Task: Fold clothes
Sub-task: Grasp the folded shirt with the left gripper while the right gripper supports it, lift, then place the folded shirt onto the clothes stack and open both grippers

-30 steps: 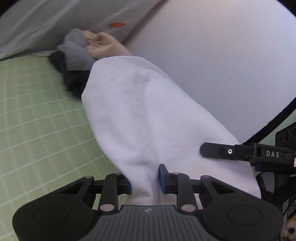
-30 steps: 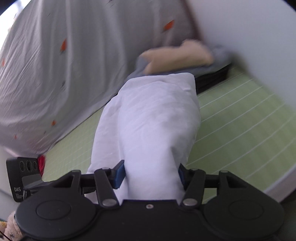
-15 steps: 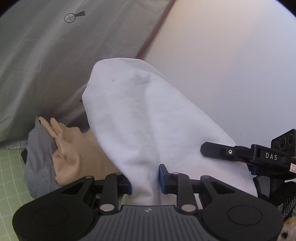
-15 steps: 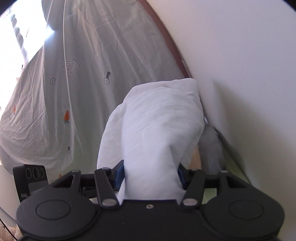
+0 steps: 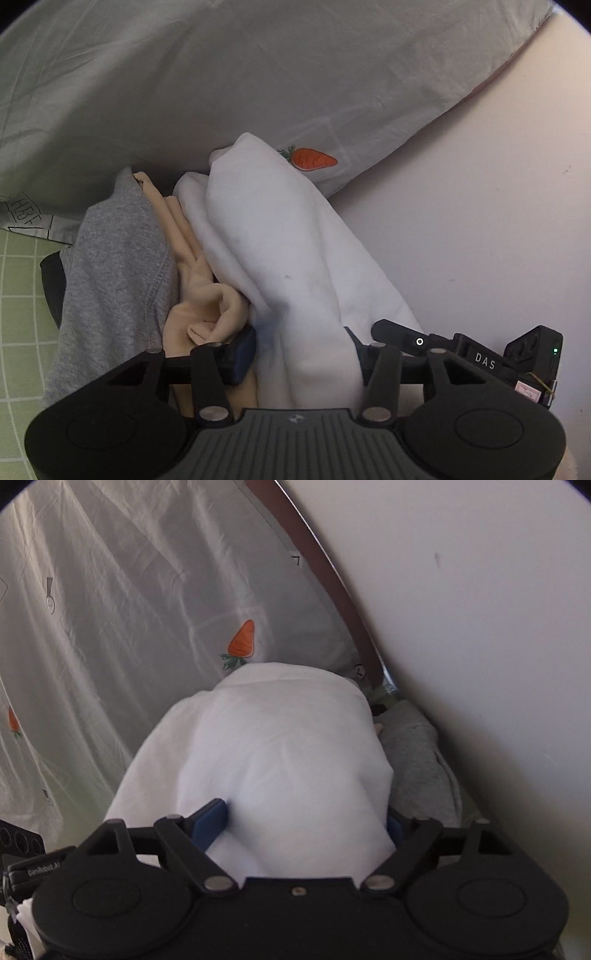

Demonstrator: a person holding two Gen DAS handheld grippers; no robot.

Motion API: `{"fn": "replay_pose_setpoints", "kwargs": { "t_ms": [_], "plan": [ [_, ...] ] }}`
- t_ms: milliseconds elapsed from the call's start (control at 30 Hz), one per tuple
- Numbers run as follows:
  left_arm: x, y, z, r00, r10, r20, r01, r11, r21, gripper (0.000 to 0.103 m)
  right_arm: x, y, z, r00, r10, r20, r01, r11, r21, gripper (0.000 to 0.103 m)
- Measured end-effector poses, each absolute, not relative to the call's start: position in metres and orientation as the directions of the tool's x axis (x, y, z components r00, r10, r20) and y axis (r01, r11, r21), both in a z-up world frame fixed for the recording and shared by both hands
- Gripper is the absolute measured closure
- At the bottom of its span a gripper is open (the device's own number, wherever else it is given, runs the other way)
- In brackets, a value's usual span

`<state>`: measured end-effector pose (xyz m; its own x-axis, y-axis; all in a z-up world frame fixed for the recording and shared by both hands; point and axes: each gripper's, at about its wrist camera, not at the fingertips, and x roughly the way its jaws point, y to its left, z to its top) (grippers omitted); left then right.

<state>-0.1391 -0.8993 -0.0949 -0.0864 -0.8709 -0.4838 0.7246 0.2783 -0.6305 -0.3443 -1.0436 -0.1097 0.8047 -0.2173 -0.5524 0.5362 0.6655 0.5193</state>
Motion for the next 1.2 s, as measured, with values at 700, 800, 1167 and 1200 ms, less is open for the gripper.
{"fn": "replay_pose_setpoints", "kwargs": {
  "t_ms": [700, 800, 1167, 1200],
  "plan": [
    [-0.246, -0.693, 0.014, 0.310, -0.836, -0.452, 0.839, 0.464, -0.282, 0.000, -0.431, -0.835, -0.015, 0.688, -0.555, -0.468, 0.704, 0.667, 0.244, 0.000],
    [-0.263, -0.662, 0.030, 0.332, -0.865, -0.376, 0.845, 0.450, -0.289, 0.000, -0.448, -0.797, -0.004, 0.689, -0.568, -0.450, 0.709, 0.656, 0.258, 0.000],
    [-0.323, -0.598, 0.055, 0.411, -0.846, -0.340, 0.845, 0.493, -0.206, 0.000, -0.496, -0.684, 0.013, 0.582, -0.651, -0.486, 0.779, 0.619, 0.103, 0.000],
    [-0.324, -0.595, 0.053, 0.407, -0.841, -0.357, 0.836, 0.500, -0.226, 0.000, -0.501, -0.677, 0.012, 0.575, -0.652, -0.495, 0.784, 0.613, 0.103, 0.000]
  ]
}}
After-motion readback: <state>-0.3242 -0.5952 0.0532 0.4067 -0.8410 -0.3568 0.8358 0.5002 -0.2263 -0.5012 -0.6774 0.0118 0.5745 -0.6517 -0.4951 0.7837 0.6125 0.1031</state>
